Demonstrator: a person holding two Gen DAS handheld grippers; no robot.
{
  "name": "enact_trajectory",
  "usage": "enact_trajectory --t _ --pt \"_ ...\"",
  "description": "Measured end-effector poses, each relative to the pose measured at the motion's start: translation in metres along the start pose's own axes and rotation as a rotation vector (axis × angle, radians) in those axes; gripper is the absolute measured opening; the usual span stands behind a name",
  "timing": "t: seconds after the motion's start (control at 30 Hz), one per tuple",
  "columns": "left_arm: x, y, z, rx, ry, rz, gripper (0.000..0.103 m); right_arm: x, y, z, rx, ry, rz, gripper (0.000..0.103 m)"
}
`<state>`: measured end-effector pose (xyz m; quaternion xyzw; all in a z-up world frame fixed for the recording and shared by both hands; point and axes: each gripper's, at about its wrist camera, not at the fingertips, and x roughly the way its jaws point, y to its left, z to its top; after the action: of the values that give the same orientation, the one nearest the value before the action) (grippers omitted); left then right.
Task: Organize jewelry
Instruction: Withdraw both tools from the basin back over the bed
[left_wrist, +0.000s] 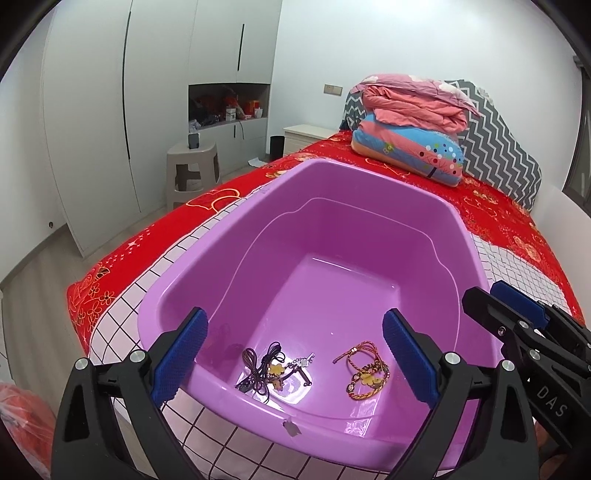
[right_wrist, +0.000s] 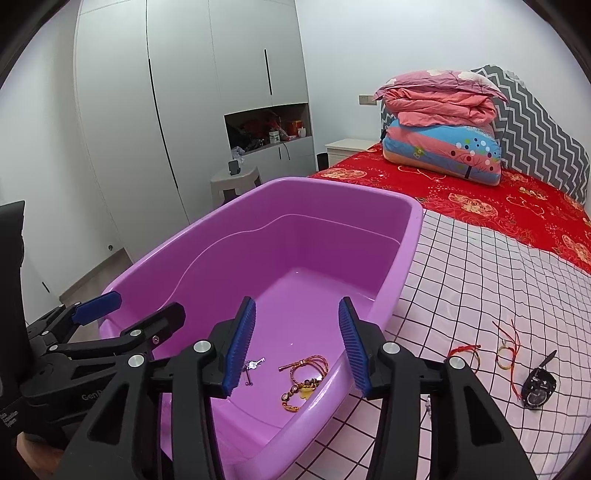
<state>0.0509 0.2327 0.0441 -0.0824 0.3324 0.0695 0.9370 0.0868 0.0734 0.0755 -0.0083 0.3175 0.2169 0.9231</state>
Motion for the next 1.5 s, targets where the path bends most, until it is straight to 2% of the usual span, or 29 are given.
enact_trajectory --t 0.2,0.37,0.67,1.13,1.5 --pt "-0.008 -0.003 0.001 0.003 -0.009 0.019 0.097 -0.006 -0.005 0.001 0.019 -0.010 0.007 0.052" --pt "-0.013 -0.005 0.002 -0.003 -0.003 0.032 0.097 -0.014 -0.010 -0.002 0.033 -0.027 0.009 0.063" --pt "-0.023 -0.011 0.001 0.003 -0.005 0.044 0.097 -0.030 -0.018 -0.007 0.065 -0.045 0.006 0.070" --pt "-0.049 -0.041 -0.006 0.055 -0.027 0.027 0.097 -0.067 -0.041 -0.019 0.114 -0.095 -0.036 0.074" --pt "-0.063 -0.078 -0.018 0.093 -0.011 -0.029 0.097 -0.100 -0.070 -0.036 0.166 -0.112 -0.074 0.074"
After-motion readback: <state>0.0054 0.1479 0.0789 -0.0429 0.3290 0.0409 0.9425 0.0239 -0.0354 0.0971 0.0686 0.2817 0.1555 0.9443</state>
